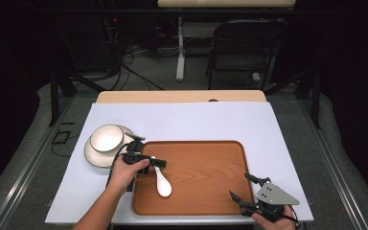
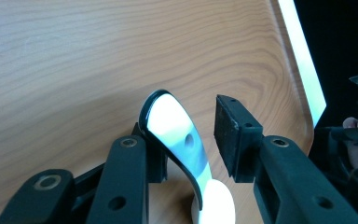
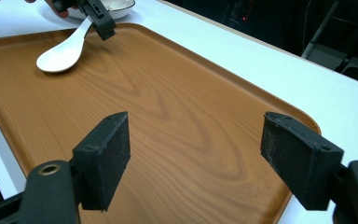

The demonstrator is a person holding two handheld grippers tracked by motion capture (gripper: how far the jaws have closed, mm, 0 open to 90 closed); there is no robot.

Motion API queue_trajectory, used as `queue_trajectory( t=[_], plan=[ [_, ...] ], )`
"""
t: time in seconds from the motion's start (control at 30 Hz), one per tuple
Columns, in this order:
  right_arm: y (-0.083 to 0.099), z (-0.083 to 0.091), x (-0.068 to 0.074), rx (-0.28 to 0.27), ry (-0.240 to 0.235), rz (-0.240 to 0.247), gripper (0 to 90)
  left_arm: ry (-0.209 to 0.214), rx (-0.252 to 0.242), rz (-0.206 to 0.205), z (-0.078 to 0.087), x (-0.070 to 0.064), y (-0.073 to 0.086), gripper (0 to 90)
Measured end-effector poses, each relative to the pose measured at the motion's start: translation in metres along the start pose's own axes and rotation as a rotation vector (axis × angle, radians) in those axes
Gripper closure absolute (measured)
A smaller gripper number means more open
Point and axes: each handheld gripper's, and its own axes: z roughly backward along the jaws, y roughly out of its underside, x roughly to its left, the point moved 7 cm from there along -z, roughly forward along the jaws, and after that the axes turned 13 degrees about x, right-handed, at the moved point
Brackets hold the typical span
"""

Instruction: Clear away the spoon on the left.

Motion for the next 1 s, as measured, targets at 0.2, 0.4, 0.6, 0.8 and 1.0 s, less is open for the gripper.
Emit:
queue_trajectory(
  t=[0.2,0.4,0.6,0.8,1.0],
  plan=[
    [-0.0001,0.0,0.0,0.0,0.0,0.0,23.6,-0.004,-0.013,-0.003,0.0011,-0.0015,-0.0011,59.9],
    [-0.0001,-0.0003,-0.0002,0.001,0.001,0.004,23.6,-0.045,-0.021,-0.006,0.0022,-0.002,-0.0014,54.4],
    [-0.0001,-0.0003,-0.0003,0.0,0.001,0.002,23.6,-0.073,-0.028,-0.016,0.0022,-0.0029,-0.0021,48.9],
    [0.0,-0.0004,-0.0003,0.002,0.001,0.004,23.6,-0.118,-0.035,-0.035,0.0017,-0.0025,-0.0032,45.2],
    [0.0,-0.0005,-0.0002,0.002,0.0,0.004,23.6,-0.142,-0.047,-0.04,-0.0021,0.0023,-0.0049,43.1]
  ],
)
